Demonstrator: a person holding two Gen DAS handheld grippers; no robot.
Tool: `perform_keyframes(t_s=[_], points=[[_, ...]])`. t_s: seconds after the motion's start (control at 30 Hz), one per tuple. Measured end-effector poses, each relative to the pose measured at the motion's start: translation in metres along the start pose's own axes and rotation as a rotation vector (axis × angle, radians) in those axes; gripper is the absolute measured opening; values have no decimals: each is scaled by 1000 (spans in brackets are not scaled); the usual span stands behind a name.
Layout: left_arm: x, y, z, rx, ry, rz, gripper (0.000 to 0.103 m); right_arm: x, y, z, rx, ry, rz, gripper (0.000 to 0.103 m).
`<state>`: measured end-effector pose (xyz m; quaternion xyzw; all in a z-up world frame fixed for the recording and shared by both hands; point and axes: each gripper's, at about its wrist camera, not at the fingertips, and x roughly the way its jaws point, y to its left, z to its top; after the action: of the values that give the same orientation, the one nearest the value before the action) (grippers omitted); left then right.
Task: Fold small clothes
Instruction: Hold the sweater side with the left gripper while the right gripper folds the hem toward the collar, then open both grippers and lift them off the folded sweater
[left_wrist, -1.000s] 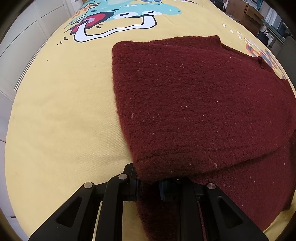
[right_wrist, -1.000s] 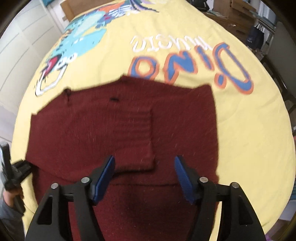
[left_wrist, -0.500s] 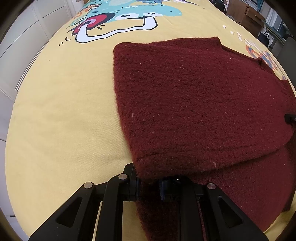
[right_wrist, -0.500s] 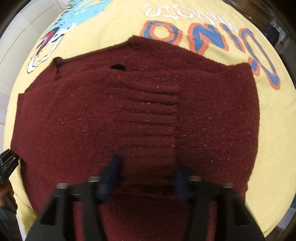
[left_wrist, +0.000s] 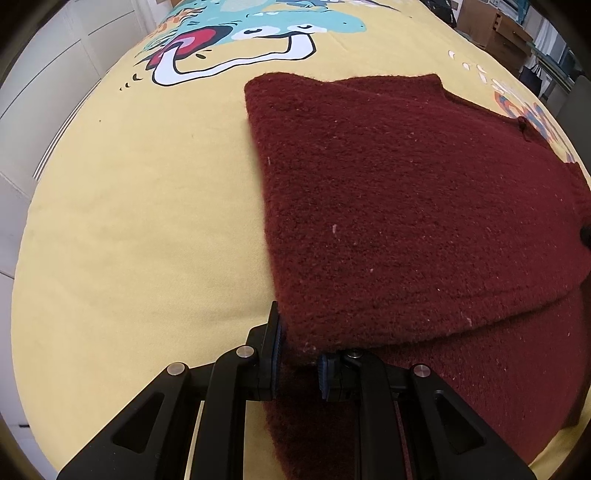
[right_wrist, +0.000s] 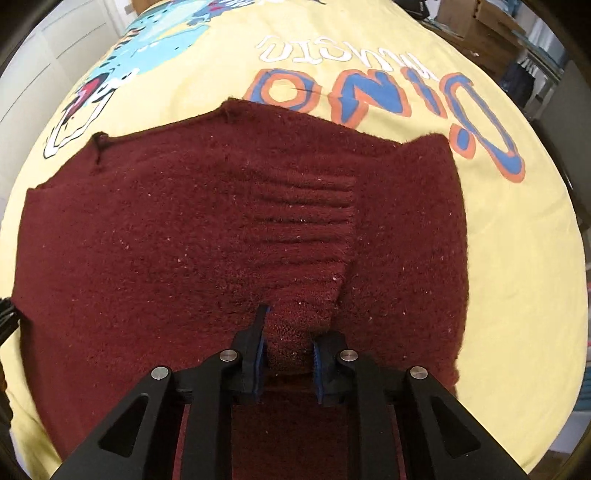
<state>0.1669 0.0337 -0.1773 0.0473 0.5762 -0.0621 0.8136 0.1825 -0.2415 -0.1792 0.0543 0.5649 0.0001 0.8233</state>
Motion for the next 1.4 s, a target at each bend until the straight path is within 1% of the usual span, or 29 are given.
perform_keyframes(t_s=[0.03, 0.07, 0.13, 0.17, 0.2, 0.23, 0.27, 0.3, 0.33, 0.37, 0.4, 0.43, 0.47, 0.5, 0.57, 0.6, 0.67, 0.73, 0.8, 0.87, 0.93, 1.0, 1.03, 1.1, 1.13, 1.2, 1.3, 1.4], points=[[-1, 2, 1, -6, 2, -4, 15, -3, -1, 1, 11, -5, -5, 32], [-2, 3, 1, -9, 5, -6, 15, -5, -2, 1, 17, -9, -10, 36], [-3, 6, 3, -16, 20, 3, 23, -13, -6, 0, 31, -25, -14, 51], [-5, 8, 4, -24, 26, 10, 26, -19, -8, -1, 34, -37, -13, 53], [-8, 10, 5, -36, 26, 19, 38, -25, -10, -2, 37, -48, -13, 57], [-14, 13, 5, -54, 17, 25, 55, -34, -12, -4, 40, -68, -14, 68], [-20, 16, 5, -67, 8, 23, 63, -40, -13, -5, 39, -81, -14, 75], [-27, 19, 5, -78, -3, 15, 76, -48, -14, -7, 38, -96, -11, 84], [-34, 21, 7, -84, -12, 6, 83, -55, -15, -10, 36, -116, -4, 85], [-42, 22, 7, -87, -24, 3, 85, -64, -15, -13, 33, -140, 0, 85], [-52, 23, 7, -90, -50, 11, 90, -71, -14, -18, 28, -156, -2, 86], [-58, 23, 8, -87, -65, 18, 98, -79, -13, -21, 22, -174, -5, 91], [-68, 20, 10, -72, -86, 22, 102, -84, -12, -22, 22, -186, -3, 94], [-73, 18, 12, -63, -97, 22, 102, -90, -10, -24, 23, -202, 6, 103], [-88, 10, 18, -50, -127, 14, 102, -100, -5, -25, 18, -228, 20, 103], [-94, 5, 21, -48, -143, -3, 102, -103, 0, -24, 13, -238, 22, 103], [-103, -10, 24, -40, -174, -47, 102, -108, 14, -24, -13, -259, 21, 103], [-105, -35, 33, -11, -205, -60, 102, -105, 31, -24, -43, -268, 22, 103], [-95, -64, 41, 27, -213, -57, 102, -96, 44, -25, -65, -258, 18, 103], [-77, -86, 46, 52, -187, -70, 102, -80, 57, -25, -85, -245, 9, 103], [-55, -103, 46, 52, -160, -74, 102, -62, 65, -27, -96, -235, -1, 103], [-38, -110, 38, 46, -131, -75, 102, -41, 70, -27, -96, -216, 0, 103], [-26, -112, 40, 49, -114, -73, 102, -31, 71, -28, -97, -207, 2, 103], [-13, -118, 31, 62, -84, -52, 102, -11, 73, -29, -113, -178, -12, 103], [-5, -118, 27, 70, -74, -35, 102, -1, 72, -31, -127, -167, -35, 103], [1, -114, 19, 79, -80, -18, 102, 7, 65, -32, -133, -168, -50, 103], [1, -98, 14, 68, -92, -13, 102, 9, 44, -31, -82, -171, -37, 103], [3, -75, 11, 28, -87, -17, 102, 10, 20, -31, -30, -166, -28, 103]])
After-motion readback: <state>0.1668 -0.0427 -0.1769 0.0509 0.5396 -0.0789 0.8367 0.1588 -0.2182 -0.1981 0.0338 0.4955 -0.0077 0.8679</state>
